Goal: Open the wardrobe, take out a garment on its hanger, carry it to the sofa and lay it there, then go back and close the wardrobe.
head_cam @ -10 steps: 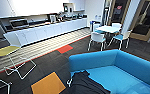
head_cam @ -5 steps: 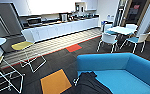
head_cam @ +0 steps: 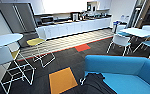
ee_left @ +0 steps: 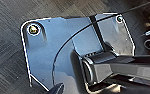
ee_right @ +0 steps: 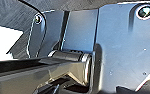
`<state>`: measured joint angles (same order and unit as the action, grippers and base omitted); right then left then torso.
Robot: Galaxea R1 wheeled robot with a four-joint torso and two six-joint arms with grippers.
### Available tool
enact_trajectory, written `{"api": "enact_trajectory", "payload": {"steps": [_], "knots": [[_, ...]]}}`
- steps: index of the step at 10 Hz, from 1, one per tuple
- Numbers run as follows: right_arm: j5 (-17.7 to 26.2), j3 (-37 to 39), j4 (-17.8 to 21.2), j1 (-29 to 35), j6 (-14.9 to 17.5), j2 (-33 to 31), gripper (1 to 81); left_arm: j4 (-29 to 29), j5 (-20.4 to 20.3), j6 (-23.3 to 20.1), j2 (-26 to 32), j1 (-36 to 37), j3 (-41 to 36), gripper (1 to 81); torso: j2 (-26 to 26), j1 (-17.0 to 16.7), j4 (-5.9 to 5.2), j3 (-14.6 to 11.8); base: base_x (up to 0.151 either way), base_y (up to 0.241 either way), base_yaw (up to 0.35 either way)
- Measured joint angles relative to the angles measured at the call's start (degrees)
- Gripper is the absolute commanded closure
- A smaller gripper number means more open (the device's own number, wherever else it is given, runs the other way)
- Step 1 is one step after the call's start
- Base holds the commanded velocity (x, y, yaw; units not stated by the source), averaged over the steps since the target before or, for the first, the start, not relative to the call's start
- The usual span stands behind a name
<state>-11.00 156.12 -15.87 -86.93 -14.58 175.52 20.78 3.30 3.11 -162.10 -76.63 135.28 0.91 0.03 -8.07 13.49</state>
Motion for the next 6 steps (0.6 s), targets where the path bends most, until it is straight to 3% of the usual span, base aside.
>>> {"api": "enact_trajectory", "payload": {"steps": [6], "knots": [[0.09, 0.02, 0.00, -0.22, 0.17, 0.00, 1.0, -0.09, -0.41, 0.00, -3.97, 0.01, 6.29, 1.0, 0.00, -0.02, 0.00, 0.00, 0.000, 0.000, 0.325]]}}
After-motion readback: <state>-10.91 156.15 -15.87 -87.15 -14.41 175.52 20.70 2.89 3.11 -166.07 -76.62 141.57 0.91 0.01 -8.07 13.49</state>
